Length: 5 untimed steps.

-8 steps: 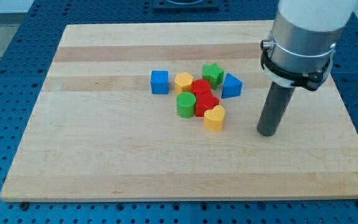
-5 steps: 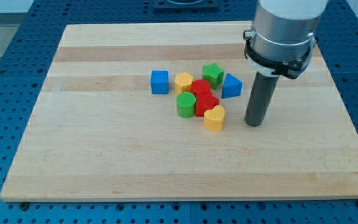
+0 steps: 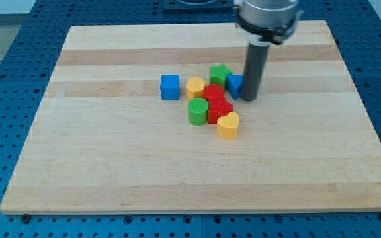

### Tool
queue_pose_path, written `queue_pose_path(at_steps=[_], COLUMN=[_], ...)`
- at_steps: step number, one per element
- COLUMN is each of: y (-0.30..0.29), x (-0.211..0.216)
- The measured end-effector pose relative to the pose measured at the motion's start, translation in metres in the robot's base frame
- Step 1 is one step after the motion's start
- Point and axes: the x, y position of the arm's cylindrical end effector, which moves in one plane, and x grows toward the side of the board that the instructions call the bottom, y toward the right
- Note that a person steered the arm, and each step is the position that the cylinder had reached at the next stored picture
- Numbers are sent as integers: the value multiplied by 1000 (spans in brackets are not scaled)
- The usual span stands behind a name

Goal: Place the red circle to the right of the blue triangle

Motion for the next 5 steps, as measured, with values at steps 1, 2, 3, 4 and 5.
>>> queue_pose_path(at_steps=[1, 2, 3, 4, 5], y=[-10, -4, -59, -104, -144], x=[-5, -8, -9, -29, -29])
